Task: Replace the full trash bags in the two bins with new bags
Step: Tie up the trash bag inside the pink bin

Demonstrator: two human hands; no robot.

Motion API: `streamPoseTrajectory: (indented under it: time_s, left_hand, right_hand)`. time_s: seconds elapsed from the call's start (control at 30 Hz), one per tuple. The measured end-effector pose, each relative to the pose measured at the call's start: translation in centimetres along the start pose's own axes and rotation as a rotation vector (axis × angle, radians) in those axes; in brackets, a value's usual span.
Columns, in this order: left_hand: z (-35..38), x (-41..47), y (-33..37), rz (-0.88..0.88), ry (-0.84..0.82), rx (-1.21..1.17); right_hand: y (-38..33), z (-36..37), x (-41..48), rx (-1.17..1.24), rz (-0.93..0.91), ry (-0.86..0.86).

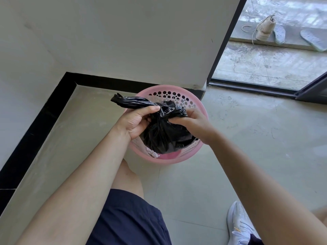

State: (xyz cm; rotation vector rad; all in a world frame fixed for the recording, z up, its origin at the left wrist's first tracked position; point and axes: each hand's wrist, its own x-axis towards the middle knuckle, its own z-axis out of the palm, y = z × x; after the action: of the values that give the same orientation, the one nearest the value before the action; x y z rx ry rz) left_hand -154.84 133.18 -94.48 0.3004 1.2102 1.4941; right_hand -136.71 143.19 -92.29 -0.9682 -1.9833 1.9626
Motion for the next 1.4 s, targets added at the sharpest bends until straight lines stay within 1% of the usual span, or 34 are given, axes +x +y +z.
streamPoseTrajectory:
  time_s: [0.07, 0.1, 0.13, 0.17, 0.23, 0.27, 0.3, 0.33, 0.4, 0.43, 0.53, 0.63, 0.67, 0.8, 0.9, 0.97, 1.07, 1.17, 1.3, 1.4]
  left_hand:
    - [-0.3, -0.3, 0.1, 0.040, -0.035, 0.065]
    - [-0.4, -0.4, 0.2, 0.054, -0.044, 0.085]
    - [-0.6, -0.5, 0.3, 0.065, -0.049, 0.103]
    - [-0.8, -0.7, 0.5, 0.079, -0.055, 0.127]
    - [-0.7, -1.0, 1.0, 0.105, -0.071, 0.198]
    - [-0.5, -1.2, 1.3, 0.116, -0.082, 0.232]
    - [-0.2, -1.4, 1.5, 0.131, -0.091, 0.258]
    - [0.0, -1.5, 1.7, 0.145, -0.098, 0.276]
    - [0.0, -1.5, 1.9, 0.167, -0.078, 0.294]
    - [-0.3, -1.5, 1.9, 0.193, -0.043, 0.302]
    - [-1.3, -1.3, 1.2, 0.291, 0.107, 0.390]
    - [-1.4, -1.4, -0.2, 0.346, 0.234, 0.482]
    - [-1.3, -1.4, -0.7, 0.364, 0.284, 0.495]
    - [0.2, -1.7, -1.7, 0.453, 0.469, 0.529]
    - [1.2, -1.8, -2.1, 0.470, 0.567, 0.464]
    - [1.3, -1.7, -2.2, 0.431, 0.567, 0.385]
    - [1.1, -1.8, -2.3, 0.381, 0.480, 0.282]
    - [1.2, -1.8, -2.1, 0.350, 0.406, 0.199]
    - [1.7, -2.1, -1.5, 0.199, 0.284, -0.061]
    - [1.1, -2.5, -1.0, 0.098, 0.206, -0.196]
  right_hand:
    - [0.0, -1.0, 0.1, -0.052, 0.022, -0.123]
    - [-0.3, -1.4, 0.1, -0.047, 0.027, -0.150]
    - [-0.6, -1.7, 0.1, -0.047, 0.013, -0.120]
    - [-1.0, -1.9, 0.2, -0.073, -0.022, -0.026]
    - [-1.9, -1.8, 0.8, -0.176, -0.105, 0.214]
    - [-2.3, -1.6, 1.2, -0.205, -0.142, 0.243]
    - [-2.6, -1.3, 1.6, -0.212, -0.160, 0.197]
    - [-2.7, -0.9, 2.0, -0.228, -0.148, 0.116]
    - [-2.6, -0.2, 2.7, -0.356, -0.120, -0.015]
    - [-2.3, 0.1, 3.0, -0.426, -0.131, -0.029]
    - [-1.4, 0.7, 3.3, -0.487, -0.168, 0.041]
    - [-0.9, 1.3, 3.0, -0.618, -0.215, 0.060]
    - [-0.8, 1.5, 2.8, -0.626, -0.223, 0.056]
    - [-0.3, 2.0, 2.2, -0.530, -0.250, 0.012]
    - [0.4, 2.1, 2.1, -0.475, -0.258, 0.029]
    - [0.8, 2.1, 2.1, -0.455, -0.271, 0.069]
    - [1.1, 2.3, 1.9, -0.439, -0.286, 0.128]
    - [1.4, 2.9, 1.9, -0.458, -0.296, 0.128]
    - [1.5, 3.3, 1.9, -0.438, -0.295, 0.185]
    - [1.5, 3.3, 1.8, -0.443, -0.319, 0.207]
